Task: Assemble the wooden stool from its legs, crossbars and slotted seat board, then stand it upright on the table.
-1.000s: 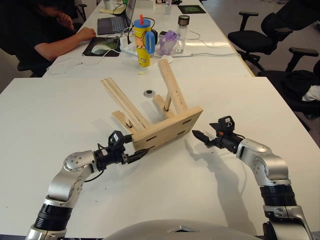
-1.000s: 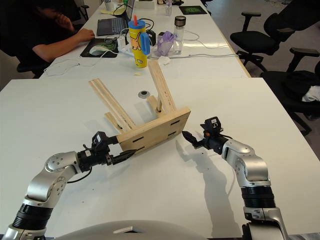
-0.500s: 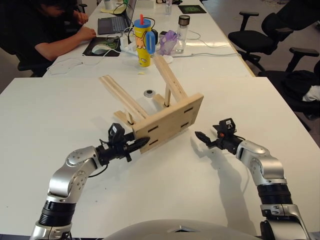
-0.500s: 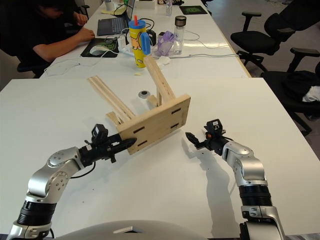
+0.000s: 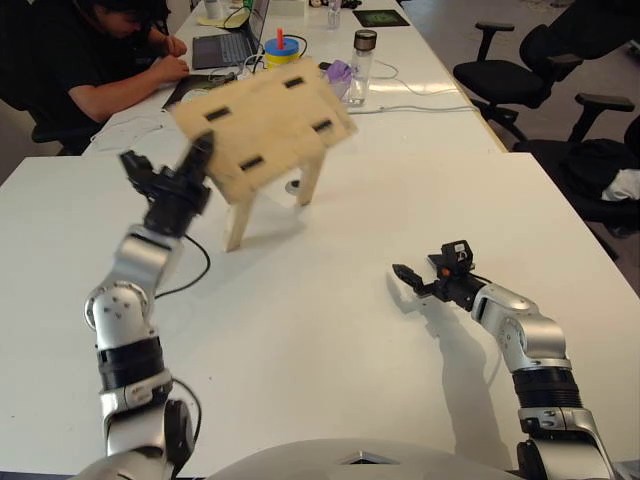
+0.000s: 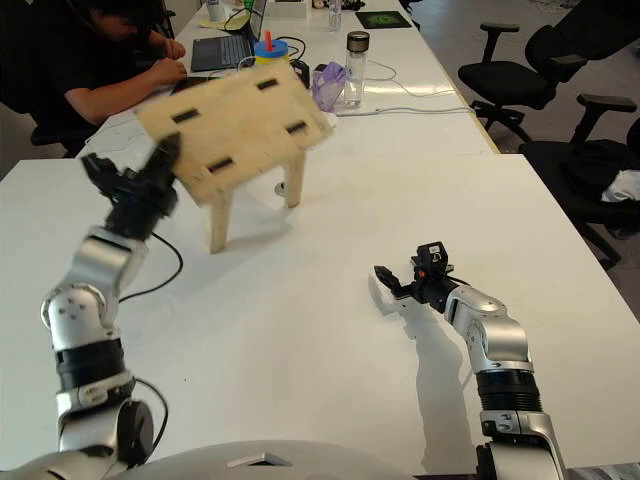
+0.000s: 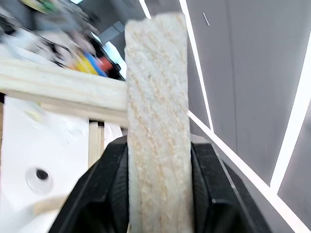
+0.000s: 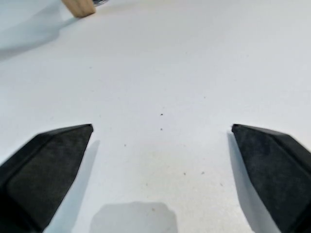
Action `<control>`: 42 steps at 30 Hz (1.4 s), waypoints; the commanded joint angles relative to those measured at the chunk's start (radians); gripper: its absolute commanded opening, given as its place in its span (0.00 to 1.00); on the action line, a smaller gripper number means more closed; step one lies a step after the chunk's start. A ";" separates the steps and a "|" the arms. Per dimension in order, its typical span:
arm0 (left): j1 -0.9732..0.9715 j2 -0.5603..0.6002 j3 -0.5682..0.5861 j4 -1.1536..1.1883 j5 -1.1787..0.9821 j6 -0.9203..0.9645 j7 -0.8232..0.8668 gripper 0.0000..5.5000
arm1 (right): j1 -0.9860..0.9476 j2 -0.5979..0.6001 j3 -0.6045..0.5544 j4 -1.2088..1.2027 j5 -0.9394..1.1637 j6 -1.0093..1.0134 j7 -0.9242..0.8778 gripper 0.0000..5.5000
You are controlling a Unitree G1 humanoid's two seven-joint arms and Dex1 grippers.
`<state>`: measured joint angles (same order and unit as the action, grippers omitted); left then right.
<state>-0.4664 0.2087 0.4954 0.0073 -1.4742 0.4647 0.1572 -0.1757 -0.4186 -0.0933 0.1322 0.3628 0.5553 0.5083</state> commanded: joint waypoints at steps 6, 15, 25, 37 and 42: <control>-0.074 0.006 0.133 0.225 0.104 -0.160 0.062 0.31 | -0.049 0.045 0.010 0.034 -0.015 -0.003 -0.006 0.98; -0.070 -0.054 0.167 0.161 0.091 -0.163 -0.025 0.58 | -0.026 0.065 0.043 0.013 -0.029 0.007 0.000 0.98; 0.161 -0.089 0.140 -0.032 0.157 -0.133 -0.131 0.75 | 0.000 0.066 0.053 -0.008 -0.034 0.014 0.002 0.98; 0.596 0.255 -0.401 -0.278 0.883 -0.219 -0.692 0.71 | 0.000 0.063 0.039 -0.025 -0.038 0.000 0.004 0.98; 0.466 0.358 -0.427 -0.088 1.130 -0.373 -0.758 0.57 | -0.008 0.071 0.046 -0.012 -0.048 -0.008 -0.004 0.98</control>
<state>0.0713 0.5157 0.0799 -0.1640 -0.4348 0.1481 -0.5776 -0.1832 -0.3553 -0.0534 0.1190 0.3261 0.5483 0.5120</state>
